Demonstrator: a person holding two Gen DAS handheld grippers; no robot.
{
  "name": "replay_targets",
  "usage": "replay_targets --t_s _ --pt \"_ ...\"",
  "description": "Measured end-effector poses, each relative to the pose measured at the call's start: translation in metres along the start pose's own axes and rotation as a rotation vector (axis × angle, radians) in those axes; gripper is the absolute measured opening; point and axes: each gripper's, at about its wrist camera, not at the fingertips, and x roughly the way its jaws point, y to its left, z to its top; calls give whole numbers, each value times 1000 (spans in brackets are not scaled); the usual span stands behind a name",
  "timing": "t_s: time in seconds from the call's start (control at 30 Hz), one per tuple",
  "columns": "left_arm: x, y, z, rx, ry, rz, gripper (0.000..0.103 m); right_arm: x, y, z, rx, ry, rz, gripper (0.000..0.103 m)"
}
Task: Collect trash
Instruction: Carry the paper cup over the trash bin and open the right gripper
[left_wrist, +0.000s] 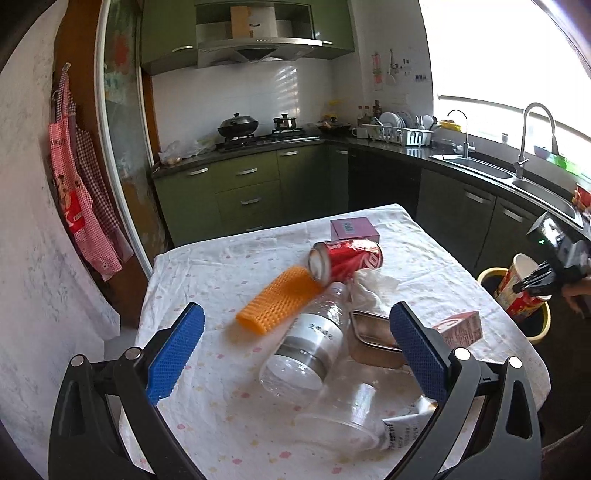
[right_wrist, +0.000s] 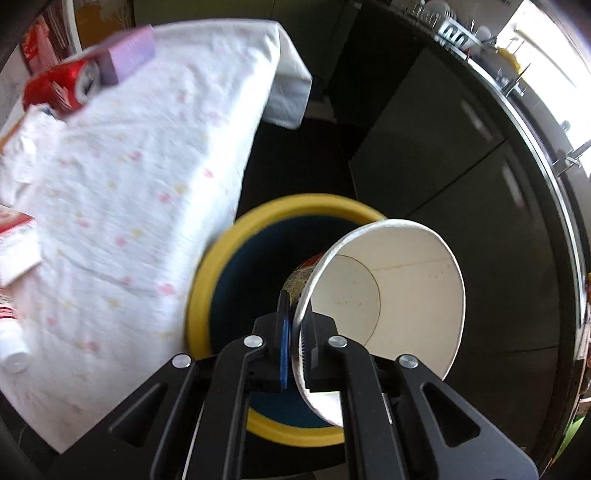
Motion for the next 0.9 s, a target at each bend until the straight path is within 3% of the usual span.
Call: replay_targets --t_s 0.23,0.3,0.37,0.7,0.9 --pt "3 -9 1 17 24 -17 99 36 -14 3 20 43 15 8" --pt "5 -11 0 22 26 -22 99 40 -18 5 31 41 19 26" --pt "5 -13 0 28 29 -25 99 39 -21 5 46 28 21 34" --pt "15 -17 1 43 70 -85 99 -6 -13 -18 86 -74 49 34" --pt "47 -19 14 60 200 -185 95 -17 -3 -31 77 -92 65 35"
